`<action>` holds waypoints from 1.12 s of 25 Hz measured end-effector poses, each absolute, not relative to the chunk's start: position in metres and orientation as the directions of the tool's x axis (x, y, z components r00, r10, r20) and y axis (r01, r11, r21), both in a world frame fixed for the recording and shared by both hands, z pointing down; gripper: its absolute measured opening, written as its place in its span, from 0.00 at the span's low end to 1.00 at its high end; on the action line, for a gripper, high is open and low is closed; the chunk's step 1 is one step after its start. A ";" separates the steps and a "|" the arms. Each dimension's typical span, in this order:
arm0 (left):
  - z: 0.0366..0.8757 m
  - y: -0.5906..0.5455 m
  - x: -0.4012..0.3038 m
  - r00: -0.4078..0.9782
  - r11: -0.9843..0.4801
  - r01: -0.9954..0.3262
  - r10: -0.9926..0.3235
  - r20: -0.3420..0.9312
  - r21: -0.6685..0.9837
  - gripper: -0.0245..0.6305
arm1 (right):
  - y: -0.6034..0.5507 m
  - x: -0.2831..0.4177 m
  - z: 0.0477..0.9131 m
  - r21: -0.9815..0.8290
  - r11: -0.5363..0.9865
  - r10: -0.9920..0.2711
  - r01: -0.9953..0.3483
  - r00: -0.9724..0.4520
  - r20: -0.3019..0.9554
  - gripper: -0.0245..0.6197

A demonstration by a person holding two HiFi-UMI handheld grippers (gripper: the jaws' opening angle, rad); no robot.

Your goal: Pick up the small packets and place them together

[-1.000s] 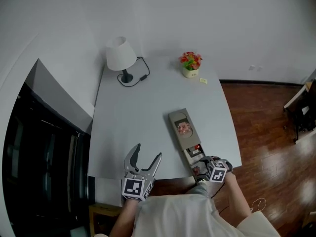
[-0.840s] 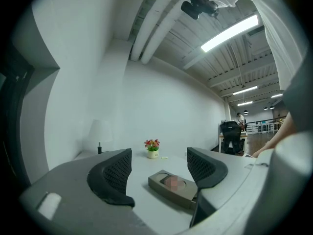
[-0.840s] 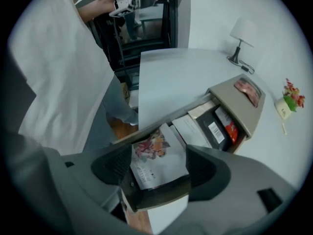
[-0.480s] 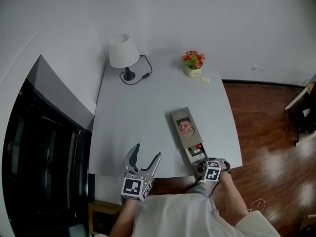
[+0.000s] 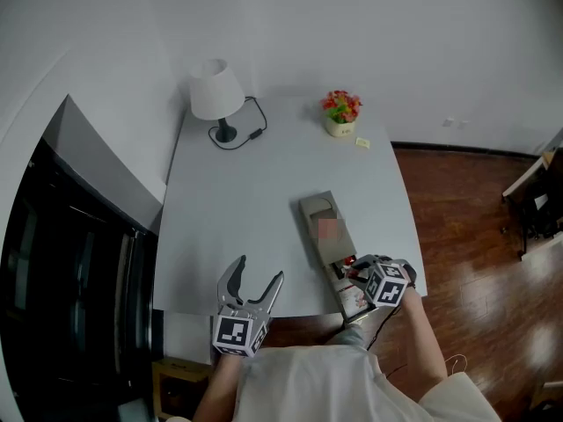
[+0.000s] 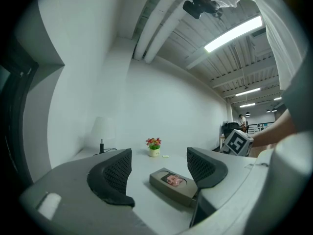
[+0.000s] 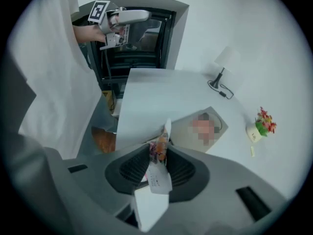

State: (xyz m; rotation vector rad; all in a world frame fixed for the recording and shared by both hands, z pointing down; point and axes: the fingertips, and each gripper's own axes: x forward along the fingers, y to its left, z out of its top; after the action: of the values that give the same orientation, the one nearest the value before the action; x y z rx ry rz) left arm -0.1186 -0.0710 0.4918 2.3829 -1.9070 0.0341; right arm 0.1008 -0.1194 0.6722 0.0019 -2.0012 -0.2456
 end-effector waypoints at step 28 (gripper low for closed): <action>0.501 -0.059 -0.148 0.113 -0.106 -0.993 -0.987 0.114 0.059 0.56 | -0.218 0.032 0.716 0.195 0.963 -0.118 0.185 -0.363 0.924 0.49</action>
State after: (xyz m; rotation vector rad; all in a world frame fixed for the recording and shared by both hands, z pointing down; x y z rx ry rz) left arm -0.1479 -0.0594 0.5005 2.2497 -2.0144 0.0692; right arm 0.0318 -0.2182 0.7159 -0.0483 -1.9166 -0.3153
